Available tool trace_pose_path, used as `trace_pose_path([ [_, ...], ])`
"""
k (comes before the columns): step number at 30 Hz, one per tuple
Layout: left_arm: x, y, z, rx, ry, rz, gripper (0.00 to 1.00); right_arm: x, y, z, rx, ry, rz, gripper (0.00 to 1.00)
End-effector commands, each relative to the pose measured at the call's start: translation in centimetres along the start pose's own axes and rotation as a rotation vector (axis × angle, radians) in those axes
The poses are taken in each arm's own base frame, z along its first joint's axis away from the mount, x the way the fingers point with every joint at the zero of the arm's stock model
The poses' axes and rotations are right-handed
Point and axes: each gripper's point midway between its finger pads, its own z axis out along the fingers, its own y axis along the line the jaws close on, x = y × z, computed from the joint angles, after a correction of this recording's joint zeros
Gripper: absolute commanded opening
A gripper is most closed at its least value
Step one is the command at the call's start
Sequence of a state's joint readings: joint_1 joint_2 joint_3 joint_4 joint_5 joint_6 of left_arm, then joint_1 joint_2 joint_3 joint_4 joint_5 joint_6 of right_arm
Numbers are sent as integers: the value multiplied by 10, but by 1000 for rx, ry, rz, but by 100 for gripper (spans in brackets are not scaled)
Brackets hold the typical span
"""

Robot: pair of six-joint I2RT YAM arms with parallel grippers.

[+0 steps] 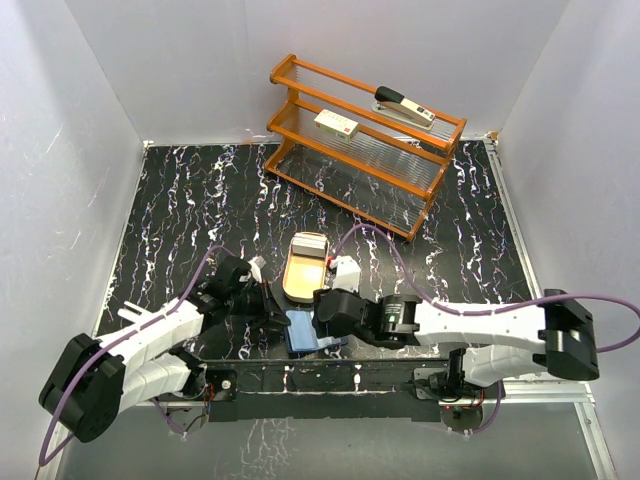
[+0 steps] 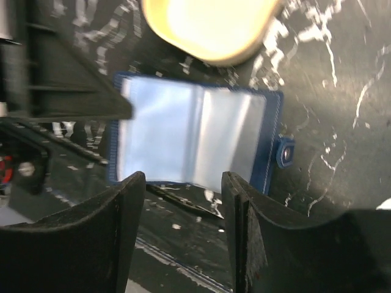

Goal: Put the credit cards into the card holder
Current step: Pick up the credit card from the storage box.

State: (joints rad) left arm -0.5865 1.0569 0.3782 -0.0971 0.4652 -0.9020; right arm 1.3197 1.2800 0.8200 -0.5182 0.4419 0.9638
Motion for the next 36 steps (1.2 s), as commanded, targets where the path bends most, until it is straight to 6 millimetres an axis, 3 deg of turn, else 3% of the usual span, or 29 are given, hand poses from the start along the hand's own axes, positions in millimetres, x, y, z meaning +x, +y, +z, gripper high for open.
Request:
trace_pose_path([
  [1, 9, -10, -12, 14, 54, 41, 0, -64, 26, -30, -127, -178, -64, 51],
  [5, 11, -16, -16, 39, 64, 61, 0, -105, 11, -36, -157, -259, -124, 52],
  [9, 16, -15, -16, 44, 99, 85, 0, -141, -11, -29, -115, -283, -201, 55],
  [14, 20, -16, -17, 47, 127, 94, 0, -166, -37, 0, 10, -250, -348, 59],
  [19, 18, -18, -19, 48, 117, 101, 0, -192, -31, 25, 23, -233, -494, 66],
  [29, 12, -8, -20, -22, 59, 35, 0, -214, -13, 82, 4, -182, -709, 68],
  [36, 11, -1, -22, -56, 33, 3, 0, -207, -14, 119, 13, -116, -801, 70],
])
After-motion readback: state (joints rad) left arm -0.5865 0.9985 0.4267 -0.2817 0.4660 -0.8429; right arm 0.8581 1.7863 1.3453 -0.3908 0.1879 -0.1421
